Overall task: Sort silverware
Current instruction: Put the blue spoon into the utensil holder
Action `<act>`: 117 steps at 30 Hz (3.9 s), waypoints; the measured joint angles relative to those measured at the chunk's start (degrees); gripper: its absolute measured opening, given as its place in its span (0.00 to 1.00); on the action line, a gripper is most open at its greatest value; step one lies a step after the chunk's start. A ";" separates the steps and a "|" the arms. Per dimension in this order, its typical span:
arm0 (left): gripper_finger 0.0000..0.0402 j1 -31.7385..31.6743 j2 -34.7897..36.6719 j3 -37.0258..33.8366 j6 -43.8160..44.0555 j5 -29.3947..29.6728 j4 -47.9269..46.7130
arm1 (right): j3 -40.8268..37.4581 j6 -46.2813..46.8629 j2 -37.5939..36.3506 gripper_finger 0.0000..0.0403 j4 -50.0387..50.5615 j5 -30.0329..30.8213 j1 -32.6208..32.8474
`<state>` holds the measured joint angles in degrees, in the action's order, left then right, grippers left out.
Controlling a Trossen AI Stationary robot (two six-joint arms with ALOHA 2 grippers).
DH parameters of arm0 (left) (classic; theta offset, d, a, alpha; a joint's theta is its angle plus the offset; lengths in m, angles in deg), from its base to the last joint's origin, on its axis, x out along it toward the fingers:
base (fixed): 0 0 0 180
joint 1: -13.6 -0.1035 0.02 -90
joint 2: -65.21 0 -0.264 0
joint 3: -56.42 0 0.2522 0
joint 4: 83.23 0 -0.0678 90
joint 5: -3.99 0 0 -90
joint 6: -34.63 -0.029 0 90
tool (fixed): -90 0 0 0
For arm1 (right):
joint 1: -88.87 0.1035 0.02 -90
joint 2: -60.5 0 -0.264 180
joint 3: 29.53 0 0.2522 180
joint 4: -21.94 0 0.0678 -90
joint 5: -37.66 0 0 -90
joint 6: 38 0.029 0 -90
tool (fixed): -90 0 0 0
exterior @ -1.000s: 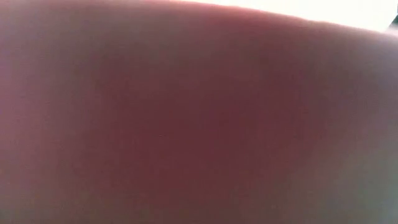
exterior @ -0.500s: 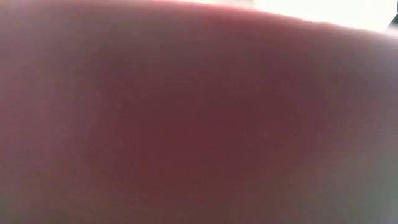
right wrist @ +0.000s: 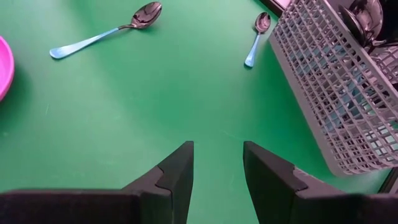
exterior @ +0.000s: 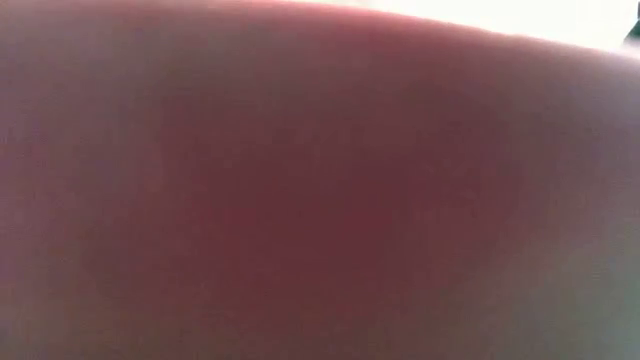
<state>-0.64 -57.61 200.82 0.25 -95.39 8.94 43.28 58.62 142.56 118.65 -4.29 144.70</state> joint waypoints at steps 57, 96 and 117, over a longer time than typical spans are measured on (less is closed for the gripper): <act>0.31 -4.05 -14.60 -0.98 -18.46 9.37 17.47 | 0.00 -5.70 0.00 0.32 -2.77 5.13 -3.99; 0.31 -25.37 30.82 -52.27 0.84 -25.51 19.65 | -0.27 -79.41 17.61 0.24 -72.77 -28.38 -71.73; 0.31 -25.00 32.65 -52.33 0.82 -24.17 20.25 | 4.50 -72.01 29.35 0.24 -67.85 -17.03 -74.40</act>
<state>-25.64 -24.96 148.49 1.07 -119.57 29.19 47.78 -13.39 171.92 50.79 -21.32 70.30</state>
